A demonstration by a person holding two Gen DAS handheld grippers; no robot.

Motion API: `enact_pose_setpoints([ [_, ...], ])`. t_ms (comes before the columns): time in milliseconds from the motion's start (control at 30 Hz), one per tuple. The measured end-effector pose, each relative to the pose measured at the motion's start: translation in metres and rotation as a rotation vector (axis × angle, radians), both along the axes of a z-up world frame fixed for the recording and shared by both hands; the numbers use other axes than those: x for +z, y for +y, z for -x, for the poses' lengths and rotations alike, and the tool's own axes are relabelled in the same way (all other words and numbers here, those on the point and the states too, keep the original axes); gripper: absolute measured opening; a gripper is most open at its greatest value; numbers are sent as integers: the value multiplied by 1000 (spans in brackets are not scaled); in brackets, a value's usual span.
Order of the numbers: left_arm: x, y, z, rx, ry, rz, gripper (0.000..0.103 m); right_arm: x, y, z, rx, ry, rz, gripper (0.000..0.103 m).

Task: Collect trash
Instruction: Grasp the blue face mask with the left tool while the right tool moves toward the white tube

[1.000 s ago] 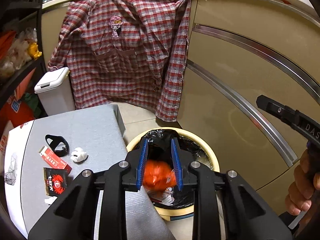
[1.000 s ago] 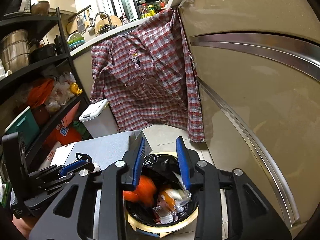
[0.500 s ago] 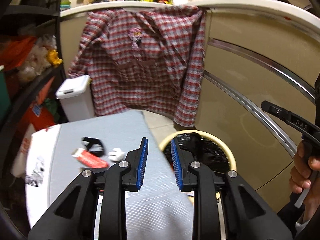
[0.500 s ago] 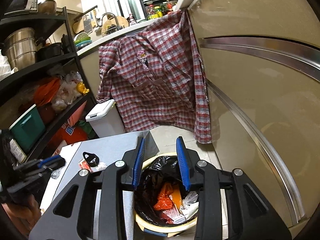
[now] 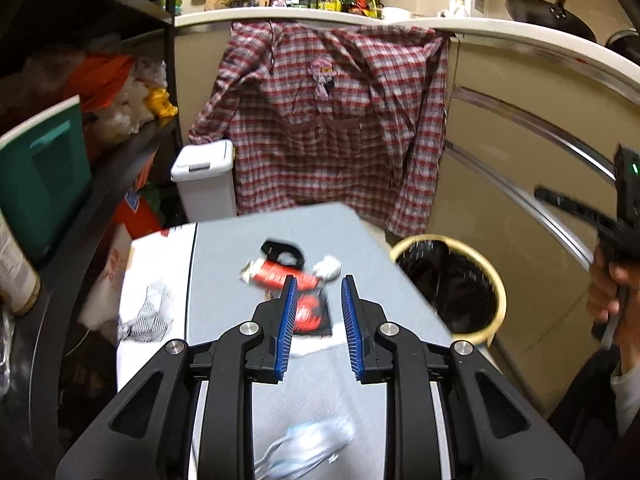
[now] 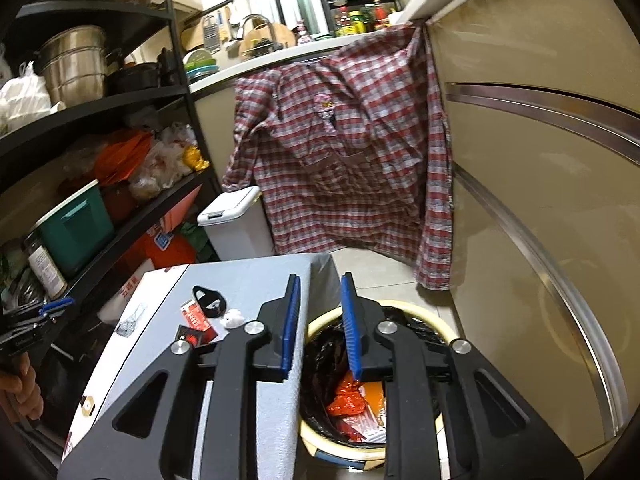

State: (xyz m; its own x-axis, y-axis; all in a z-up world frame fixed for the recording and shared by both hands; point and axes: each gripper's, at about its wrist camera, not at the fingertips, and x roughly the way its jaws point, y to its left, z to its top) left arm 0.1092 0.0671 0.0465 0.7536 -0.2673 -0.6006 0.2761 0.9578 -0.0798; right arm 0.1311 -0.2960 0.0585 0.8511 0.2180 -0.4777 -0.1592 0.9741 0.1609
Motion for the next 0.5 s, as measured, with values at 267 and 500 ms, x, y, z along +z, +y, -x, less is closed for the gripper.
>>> enact_pose_setpoints([
  [267,-62,15,18,-105,143,-22,23,-6,23,0,54,36,-22,20],
  [500,-100,6,31,-219,246,-73,32,-13,52,0,95,57,10,20],
])
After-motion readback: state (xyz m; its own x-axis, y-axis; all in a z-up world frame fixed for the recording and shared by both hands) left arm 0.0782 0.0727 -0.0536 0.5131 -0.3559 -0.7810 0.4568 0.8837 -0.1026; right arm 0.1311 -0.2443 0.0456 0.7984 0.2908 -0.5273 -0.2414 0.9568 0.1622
